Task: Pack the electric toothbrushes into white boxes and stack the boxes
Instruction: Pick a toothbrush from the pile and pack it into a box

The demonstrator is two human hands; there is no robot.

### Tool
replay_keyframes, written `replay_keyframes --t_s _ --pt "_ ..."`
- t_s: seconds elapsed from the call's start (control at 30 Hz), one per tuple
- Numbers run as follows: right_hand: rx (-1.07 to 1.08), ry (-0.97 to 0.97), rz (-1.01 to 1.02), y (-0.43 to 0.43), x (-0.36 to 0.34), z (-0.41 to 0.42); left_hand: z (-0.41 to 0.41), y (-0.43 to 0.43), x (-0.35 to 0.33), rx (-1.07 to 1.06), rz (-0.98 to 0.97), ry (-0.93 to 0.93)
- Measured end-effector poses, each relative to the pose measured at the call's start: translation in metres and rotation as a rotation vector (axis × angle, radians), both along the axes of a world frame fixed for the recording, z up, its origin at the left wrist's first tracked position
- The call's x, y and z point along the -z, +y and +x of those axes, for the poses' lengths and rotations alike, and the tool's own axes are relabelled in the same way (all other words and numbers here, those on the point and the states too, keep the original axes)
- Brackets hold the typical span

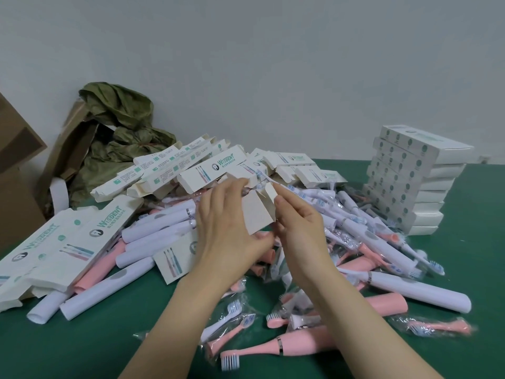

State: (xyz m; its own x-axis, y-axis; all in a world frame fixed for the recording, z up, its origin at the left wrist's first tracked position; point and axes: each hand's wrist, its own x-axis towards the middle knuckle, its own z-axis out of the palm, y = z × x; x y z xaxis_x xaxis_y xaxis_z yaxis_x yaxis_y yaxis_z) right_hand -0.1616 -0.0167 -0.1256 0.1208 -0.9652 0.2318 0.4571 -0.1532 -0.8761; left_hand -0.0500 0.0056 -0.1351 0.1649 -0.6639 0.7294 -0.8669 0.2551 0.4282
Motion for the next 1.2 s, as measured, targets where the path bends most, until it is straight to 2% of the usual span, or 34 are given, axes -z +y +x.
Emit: replay_keyframes --t_s 0.13,0.33,0.6,0.73,0.8,0.9,0.97,1.07,1.13,1.2 --pt "0.067 0.097 -0.146 0.001 0.003 0.003 0.011 0.006 0.008 -0.032 0.009 0.167" --pt "0.181 0.269 -0.31 0.006 0.011 0.009 0.007 0.009 0.009 0.015 -0.094 0.242" --pt "0.318 0.617 -0.572 0.008 0.023 0.019 0.004 0.006 0.009 -0.026 -0.124 0.26" --pt "0.28 0.775 -0.609 0.012 0.022 0.019 0.01 0.007 0.013 -0.022 -0.063 0.248" --pt "0.159 0.84 -0.641 0.013 0.016 0.016 0.018 0.009 0.014 -0.018 -0.006 0.249" --pt "-0.031 1.148 -0.783 0.006 0.005 0.004 0.029 0.012 0.007 0.037 0.02 0.198" --pt "0.036 1.299 -0.858 0.001 -0.003 -0.004 0.03 0.013 -0.003 0.064 0.04 0.115" --pt "0.123 1.316 -0.79 -0.007 -0.018 -0.02 0.016 0.006 -0.02 0.142 0.061 -0.076" --pt "0.229 1.346 -0.83 -0.013 -0.029 -0.038 0.002 0.0 -0.028 0.179 -0.016 -0.219" --pt "0.402 1.415 -0.867 -0.024 -0.041 -0.06 -0.008 -0.004 -0.031 0.166 -0.083 -0.193"
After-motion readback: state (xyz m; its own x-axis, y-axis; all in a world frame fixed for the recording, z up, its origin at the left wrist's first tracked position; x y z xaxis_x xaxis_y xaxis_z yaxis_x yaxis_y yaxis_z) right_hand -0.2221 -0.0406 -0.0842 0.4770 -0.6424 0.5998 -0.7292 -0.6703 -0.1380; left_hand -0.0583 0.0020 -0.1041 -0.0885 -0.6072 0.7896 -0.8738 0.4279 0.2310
